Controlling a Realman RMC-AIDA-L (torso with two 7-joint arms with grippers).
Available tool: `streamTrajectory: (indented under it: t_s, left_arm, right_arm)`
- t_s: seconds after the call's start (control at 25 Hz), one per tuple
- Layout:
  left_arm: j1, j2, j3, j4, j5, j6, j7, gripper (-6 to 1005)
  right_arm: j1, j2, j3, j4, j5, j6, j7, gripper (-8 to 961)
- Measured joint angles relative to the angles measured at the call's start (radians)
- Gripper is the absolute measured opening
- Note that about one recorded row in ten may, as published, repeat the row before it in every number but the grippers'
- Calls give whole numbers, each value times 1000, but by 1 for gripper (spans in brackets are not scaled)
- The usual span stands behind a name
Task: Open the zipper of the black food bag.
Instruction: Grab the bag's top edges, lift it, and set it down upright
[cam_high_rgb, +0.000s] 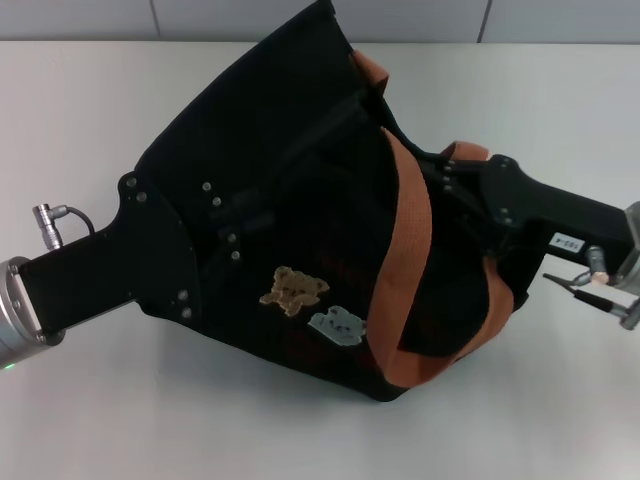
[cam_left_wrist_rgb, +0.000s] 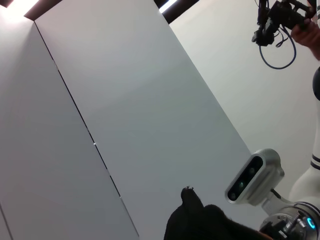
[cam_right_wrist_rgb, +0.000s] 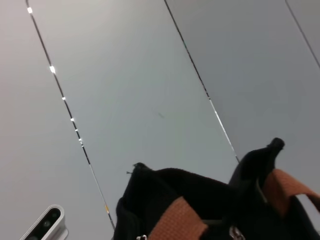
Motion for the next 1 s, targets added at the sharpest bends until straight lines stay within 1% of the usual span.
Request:
streamTrajectory:
  t_s: [0.04,0.2,0.36,0.52,0.6,0.84,1.0]
  left_arm:
    - [0,0,0,0,0,0,0,93]
    - [3,0,1,0,0,0,0,94]
    - [6,0,1,0,0,0,0,94]
    - [9,0,1,0,0,2,0,94]
    - [10,0,3,0,0,4,0,94]
    - [10,-1,9,0,0,7,0,94]
    - [8,-2,10,0,0,9,0,94]
  right_arm:
    - [-2,0,1,-9,1,0,2,-1]
    - [0,0,0,-32,1,0,-22,61]
    - [9,4,-6,-28,-1,10,-118,123]
    - [13,5,-7,-15,-1,23,-182,262]
    - [16,6,-7,-14,-1,27,-184,331]
    - [42,7,-31,10,-5,70,-185,401]
    - [65,8,-50,50,-5,107,-208,447]
